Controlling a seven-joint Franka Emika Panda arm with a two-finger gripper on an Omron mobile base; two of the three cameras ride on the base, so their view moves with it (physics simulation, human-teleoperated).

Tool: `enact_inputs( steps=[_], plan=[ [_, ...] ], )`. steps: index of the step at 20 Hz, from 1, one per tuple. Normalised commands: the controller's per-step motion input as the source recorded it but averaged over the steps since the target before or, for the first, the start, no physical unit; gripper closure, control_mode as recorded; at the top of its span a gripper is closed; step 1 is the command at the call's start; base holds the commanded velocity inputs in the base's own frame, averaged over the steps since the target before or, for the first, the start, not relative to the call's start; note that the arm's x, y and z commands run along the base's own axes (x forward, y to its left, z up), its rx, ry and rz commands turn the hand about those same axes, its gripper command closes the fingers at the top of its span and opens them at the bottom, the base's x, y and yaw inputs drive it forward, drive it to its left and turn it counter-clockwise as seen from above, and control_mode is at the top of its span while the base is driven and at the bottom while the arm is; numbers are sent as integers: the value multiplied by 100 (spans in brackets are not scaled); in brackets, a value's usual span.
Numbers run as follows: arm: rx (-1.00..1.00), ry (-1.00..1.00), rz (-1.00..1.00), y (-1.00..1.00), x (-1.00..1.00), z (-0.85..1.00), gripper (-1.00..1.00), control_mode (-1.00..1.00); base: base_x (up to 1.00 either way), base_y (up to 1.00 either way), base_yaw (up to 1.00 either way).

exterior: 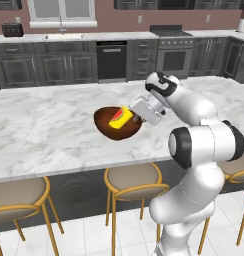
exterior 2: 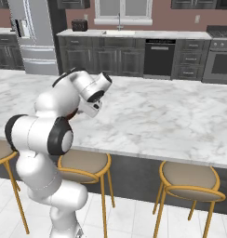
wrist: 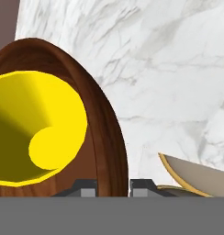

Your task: Place the cup inside the bowl on the dining table and move the bowl to any counter.

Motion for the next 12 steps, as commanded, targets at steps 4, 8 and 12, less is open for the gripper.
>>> enact_inputs(
  steps=[4,8,12],
  plan=[
    [-2,0,-5,0,-36,37,100,-100,0,0,0],
    [-1,0,-4,-1,-37,24,100,-100,0,0,0],
    [0,0,-4,0,-35,14,100,-100,0,0,0]
  ],
)
